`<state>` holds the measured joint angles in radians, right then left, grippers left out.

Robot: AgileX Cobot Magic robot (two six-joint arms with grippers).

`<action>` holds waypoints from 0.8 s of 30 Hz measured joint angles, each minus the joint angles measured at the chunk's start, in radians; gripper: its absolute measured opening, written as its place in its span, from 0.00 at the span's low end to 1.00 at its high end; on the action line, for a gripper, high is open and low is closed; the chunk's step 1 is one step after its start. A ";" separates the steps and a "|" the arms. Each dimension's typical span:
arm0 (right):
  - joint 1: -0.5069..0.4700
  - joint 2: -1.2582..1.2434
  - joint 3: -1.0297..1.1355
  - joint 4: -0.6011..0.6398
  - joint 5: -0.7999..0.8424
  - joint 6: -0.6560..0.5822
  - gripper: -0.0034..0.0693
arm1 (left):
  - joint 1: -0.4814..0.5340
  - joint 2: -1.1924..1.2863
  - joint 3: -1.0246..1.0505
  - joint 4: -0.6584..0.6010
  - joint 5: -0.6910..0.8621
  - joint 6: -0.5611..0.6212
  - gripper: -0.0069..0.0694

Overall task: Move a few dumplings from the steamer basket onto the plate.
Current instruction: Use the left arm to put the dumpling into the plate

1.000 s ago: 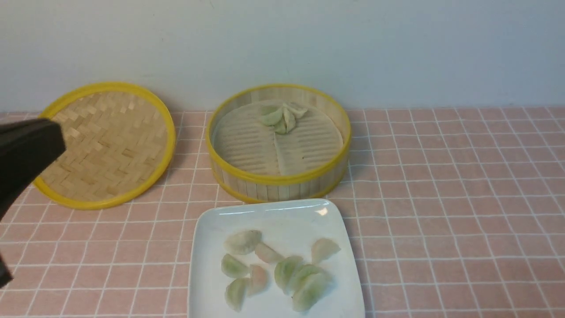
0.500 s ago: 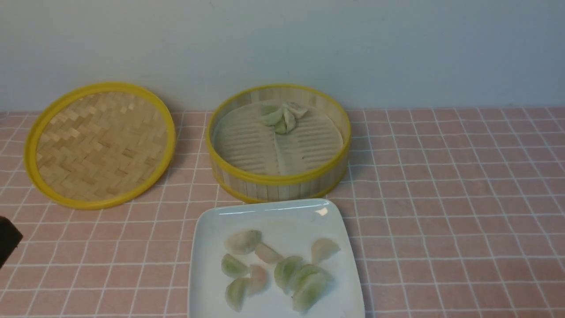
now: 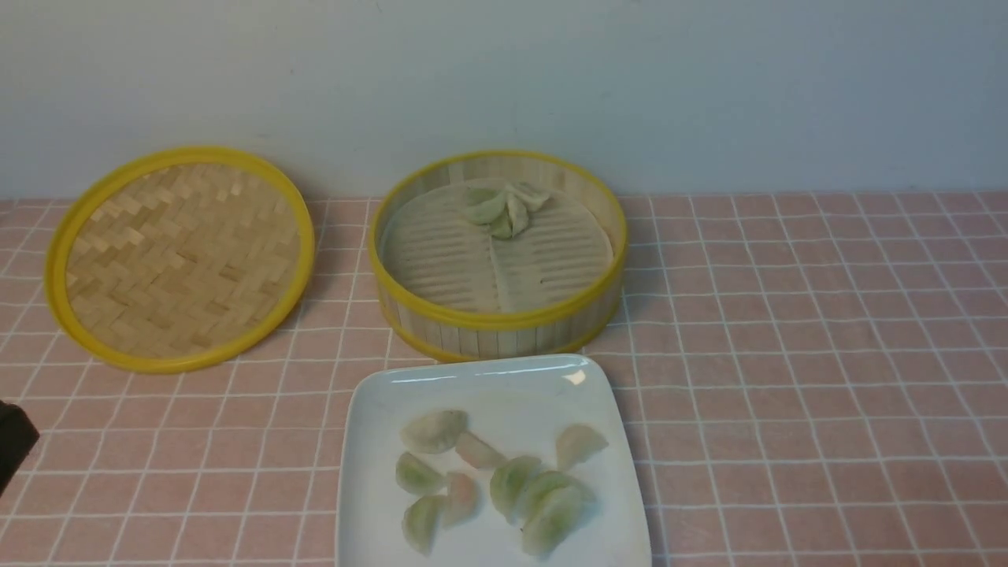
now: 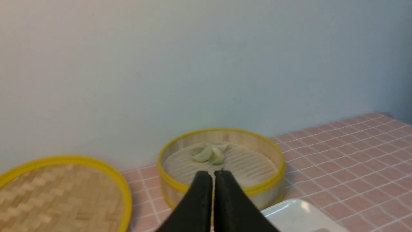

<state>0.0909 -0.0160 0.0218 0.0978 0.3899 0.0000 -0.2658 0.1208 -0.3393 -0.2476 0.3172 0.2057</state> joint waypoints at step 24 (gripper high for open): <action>0.000 0.000 0.000 0.000 0.000 0.000 0.03 | 0.215 -0.131 0.367 0.205 0.065 -0.206 0.08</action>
<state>0.0909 -0.0160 0.0218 0.0978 0.3903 0.0000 -0.0509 -0.0101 0.0276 -0.0421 0.3827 0.0000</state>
